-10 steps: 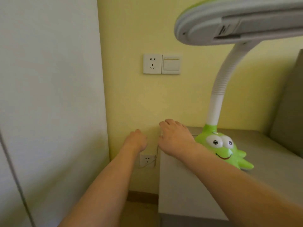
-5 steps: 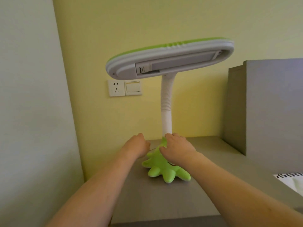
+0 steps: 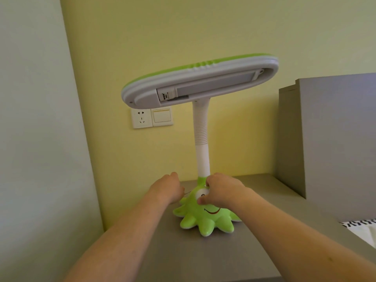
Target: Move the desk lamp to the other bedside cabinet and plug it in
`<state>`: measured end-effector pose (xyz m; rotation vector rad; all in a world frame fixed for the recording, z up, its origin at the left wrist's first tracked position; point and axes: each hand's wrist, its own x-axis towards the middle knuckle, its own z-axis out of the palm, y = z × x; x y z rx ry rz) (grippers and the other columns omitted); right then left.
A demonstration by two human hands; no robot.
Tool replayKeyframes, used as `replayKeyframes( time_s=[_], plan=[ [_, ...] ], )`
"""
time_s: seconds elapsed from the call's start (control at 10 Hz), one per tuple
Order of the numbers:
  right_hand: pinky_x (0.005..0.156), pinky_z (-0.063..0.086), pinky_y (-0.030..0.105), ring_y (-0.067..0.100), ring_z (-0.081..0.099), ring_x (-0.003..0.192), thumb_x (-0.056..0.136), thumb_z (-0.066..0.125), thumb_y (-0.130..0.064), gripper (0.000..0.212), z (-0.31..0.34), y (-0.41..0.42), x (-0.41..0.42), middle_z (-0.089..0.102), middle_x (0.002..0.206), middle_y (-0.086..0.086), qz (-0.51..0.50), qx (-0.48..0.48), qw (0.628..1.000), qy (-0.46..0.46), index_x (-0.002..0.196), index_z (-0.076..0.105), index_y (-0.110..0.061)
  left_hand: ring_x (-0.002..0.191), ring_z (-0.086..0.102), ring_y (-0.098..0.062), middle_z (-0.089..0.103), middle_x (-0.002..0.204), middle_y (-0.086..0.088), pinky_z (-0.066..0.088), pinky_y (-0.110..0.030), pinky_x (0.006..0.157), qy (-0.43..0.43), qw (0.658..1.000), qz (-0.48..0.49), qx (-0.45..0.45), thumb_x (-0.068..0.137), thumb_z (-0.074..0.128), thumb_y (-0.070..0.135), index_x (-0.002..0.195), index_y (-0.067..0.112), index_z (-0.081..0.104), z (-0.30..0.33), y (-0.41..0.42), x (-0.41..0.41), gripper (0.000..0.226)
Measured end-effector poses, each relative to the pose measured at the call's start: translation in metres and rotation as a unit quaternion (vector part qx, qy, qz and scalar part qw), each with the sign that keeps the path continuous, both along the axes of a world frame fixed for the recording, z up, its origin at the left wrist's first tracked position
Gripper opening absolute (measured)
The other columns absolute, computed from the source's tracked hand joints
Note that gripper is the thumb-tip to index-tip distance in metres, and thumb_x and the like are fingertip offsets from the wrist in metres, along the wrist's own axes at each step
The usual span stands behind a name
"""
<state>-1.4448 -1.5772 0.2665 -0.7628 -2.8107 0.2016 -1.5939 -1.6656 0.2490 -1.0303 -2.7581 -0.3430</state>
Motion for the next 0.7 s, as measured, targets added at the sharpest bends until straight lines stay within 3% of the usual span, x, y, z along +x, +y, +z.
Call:
replayKeyframes(
  time_s=[0.2,0.3,0.4,0.5,0.7],
  plan=[
    [0.065,0.041,0.031,0.021,0.054,0.078,0.079,0.066,-0.050,0.042,0.008,-0.004,-0.007,0.049,0.078,-0.003,-0.013,0.050,0.998,-0.044,0.094,0.050,-0.014,0.111,0.055,-0.031,0.056,0.126,-0.013,0.045,-0.037,0.084,-0.001,1.000,0.010,-0.011,0.089,0.043,0.032,0.124,0.008,0.045,-0.001,0.008,0.001,0.042],
    [0.068,0.044,0.032,0.022,0.059,0.086,0.084,0.062,-0.046,0.043,0.013,-0.012,-0.009,0.058,0.095,-0.001,-0.011,0.103,0.992,-0.076,0.111,0.055,-0.012,0.113,0.055,-0.032,0.055,0.127,-0.014,0.044,-0.038,0.085,0.001,1.000,0.007,-0.017,0.091,0.043,0.033,0.123,0.007,0.045,-0.001,0.010,0.003,0.041],
    [0.080,0.050,0.035,0.026,0.062,0.094,0.085,0.059,-0.046,0.043,0.017,-0.016,-0.010,0.061,0.101,0.002,0.000,0.116,0.984,-0.137,0.112,0.057,-0.012,0.116,0.054,-0.032,0.054,0.130,-0.014,0.046,-0.038,0.089,0.000,1.000,0.012,-0.018,0.092,0.043,0.035,0.125,0.007,0.045,0.003,0.013,0.002,0.043],
    [0.072,0.046,0.032,0.025,0.055,0.081,0.082,0.063,-0.048,0.039,0.020,-0.019,-0.010,0.051,0.075,0.001,-0.006,0.095,0.982,-0.163,0.078,0.051,-0.011,0.120,0.052,-0.031,0.052,0.135,-0.013,0.046,-0.039,0.094,-0.015,1.000,0.019,-0.014,0.092,0.043,0.040,0.130,0.010,0.044,0.010,0.015,0.000,0.049],
    [0.058,0.041,0.027,0.024,0.055,0.079,0.076,0.073,-0.039,0.038,0.024,-0.012,-0.003,0.047,0.071,-0.002,-0.009,-0.029,0.995,-0.092,0.090,0.051,-0.012,0.121,0.052,-0.033,0.052,0.136,-0.015,0.046,-0.041,0.097,-0.017,1.000,0.011,0.006,0.090,0.046,0.045,0.130,0.009,0.045,0.012,0.016,-0.005,0.054]
  ],
)
